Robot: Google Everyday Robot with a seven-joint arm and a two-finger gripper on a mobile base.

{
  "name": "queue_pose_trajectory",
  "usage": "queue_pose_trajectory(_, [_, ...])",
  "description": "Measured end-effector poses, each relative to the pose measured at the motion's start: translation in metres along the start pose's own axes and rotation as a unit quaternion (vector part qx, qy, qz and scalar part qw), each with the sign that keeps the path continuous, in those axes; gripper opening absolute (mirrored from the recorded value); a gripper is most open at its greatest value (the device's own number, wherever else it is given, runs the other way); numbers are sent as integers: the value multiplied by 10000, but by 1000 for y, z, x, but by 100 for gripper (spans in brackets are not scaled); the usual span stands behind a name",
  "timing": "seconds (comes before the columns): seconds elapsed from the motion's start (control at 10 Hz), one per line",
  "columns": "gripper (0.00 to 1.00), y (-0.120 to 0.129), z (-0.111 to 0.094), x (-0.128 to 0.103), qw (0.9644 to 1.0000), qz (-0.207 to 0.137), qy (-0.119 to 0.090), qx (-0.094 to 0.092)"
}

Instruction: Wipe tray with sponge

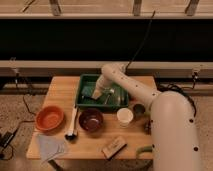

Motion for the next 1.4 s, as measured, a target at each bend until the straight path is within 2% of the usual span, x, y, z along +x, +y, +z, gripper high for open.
queue_pose_trajectory(0.3, [0,8,0,33,9996,257,94,-97])
queue_pose_trajectory(0.6, [0,0,-12,68,9984,518,235,-3])
queue_pose_trajectory(0.7, [0,-11,-15,78,9972,634,375,90])
queue_pose_trajectory(0.8, [0,-13,-15,80,9970,653,396,103])
queue_pose_trajectory(0.9, [0,-30,-15,81,9960,759,436,186])
queue_pose_trajectory(1.2, [0,-35,-15,80,9959,762,441,213])
queue_pose_trajectory(1.3, [0,-41,-16,75,9959,759,422,259])
queue_pose_trajectory(1.4, [0,-53,-19,58,9965,697,345,307])
